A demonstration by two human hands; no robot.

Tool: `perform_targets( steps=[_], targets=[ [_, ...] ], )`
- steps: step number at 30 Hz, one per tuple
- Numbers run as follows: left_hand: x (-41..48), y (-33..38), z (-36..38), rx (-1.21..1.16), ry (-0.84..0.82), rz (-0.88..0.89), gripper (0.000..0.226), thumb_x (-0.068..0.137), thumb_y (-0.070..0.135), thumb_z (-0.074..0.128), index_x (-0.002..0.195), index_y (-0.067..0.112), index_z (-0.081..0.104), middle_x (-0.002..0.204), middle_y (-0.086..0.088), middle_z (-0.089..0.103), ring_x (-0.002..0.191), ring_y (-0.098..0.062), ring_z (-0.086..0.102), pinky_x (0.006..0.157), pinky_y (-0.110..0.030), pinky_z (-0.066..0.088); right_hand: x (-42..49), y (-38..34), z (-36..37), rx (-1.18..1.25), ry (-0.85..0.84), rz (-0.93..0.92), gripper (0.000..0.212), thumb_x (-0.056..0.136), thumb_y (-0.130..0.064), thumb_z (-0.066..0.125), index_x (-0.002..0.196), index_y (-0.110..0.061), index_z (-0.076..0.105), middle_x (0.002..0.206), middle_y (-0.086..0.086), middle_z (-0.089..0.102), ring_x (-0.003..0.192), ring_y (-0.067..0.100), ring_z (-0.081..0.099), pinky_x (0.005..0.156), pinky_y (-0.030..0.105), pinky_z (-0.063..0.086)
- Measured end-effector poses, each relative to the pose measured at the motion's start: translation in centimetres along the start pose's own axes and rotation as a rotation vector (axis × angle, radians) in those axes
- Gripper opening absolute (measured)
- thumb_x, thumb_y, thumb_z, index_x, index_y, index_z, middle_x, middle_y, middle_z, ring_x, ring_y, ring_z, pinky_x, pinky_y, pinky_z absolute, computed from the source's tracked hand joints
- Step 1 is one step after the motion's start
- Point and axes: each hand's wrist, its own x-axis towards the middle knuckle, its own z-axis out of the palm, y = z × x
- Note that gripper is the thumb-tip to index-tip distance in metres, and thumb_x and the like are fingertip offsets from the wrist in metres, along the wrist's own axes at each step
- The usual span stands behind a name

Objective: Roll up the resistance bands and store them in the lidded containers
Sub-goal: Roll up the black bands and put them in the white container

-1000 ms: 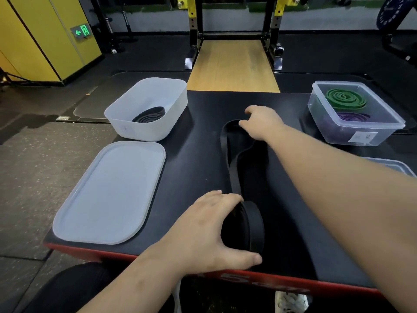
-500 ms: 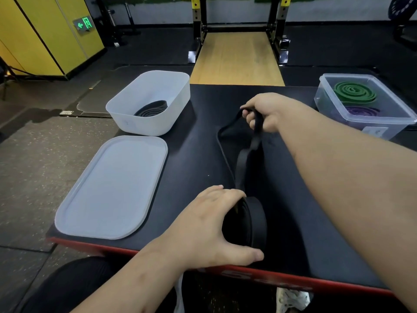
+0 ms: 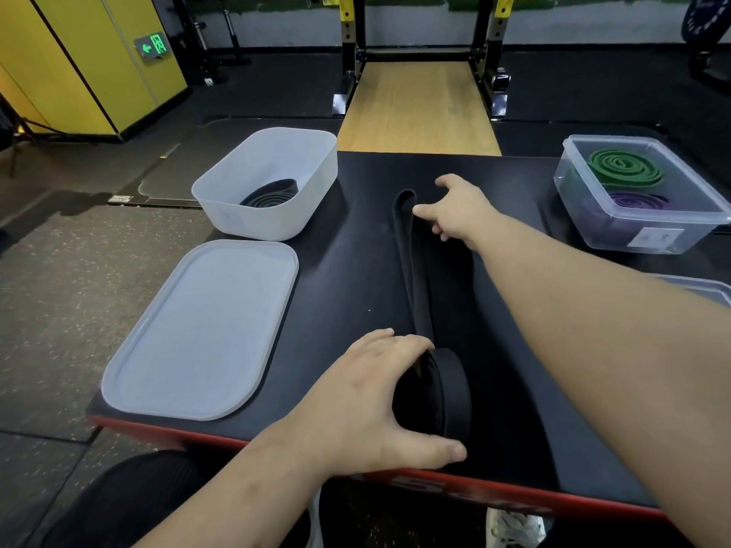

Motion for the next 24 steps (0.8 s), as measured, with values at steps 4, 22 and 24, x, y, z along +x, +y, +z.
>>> perform_targets(
  steps=[4,22,24],
  targets=[
    [0.0,0.0,0.0,-0.006,0.007,0.010,0.101,0.064,0.073,0.077,0.149,0.040,0.033,0.149,0.028,0.035,0.150,0.003,0.005,0.116,-0.013,0.014,-0.3,-0.6,1.1,0.314,-0.158,-0.075,0.077,0.092,0.002,0.072,0.158,-0.018,0.038,0.122,0.015,0.063,0.079,0.022,0.074,0.069,0.030,0.061],
    [-0.9,0.2,0.4,-0.031,0.010,-0.009,0.102,0.068,0.074,0.074,0.153,0.037,0.031,0.140,0.031,0.026,0.141,0.002,0.014,0.109,-0.015,0.018,-12.5,2.0,-0.4,-0.205,-0.164,-0.235,0.023,0.092,-0.024,0.072,0.111,-0.036,0.067,0.111,-0.013,0.070,0.105,0.008,0.066,0.100,0.037,0.055],
    [-1.0,0.1,0.5,-0.038,0.025,-0.010,0.103,0.065,0.077,0.071,0.153,0.037,0.033,0.139,0.030,0.028,0.142,-0.001,0.017,0.112,-0.018,0.020,-15.2,3.3,-1.2,-0.214,-0.202,-0.275,0.027,0.093,-0.021,0.070,0.108,-0.043,0.065,0.111,-0.016,0.070,0.103,0.004,0.066,0.100,0.036,0.055]
  ],
)
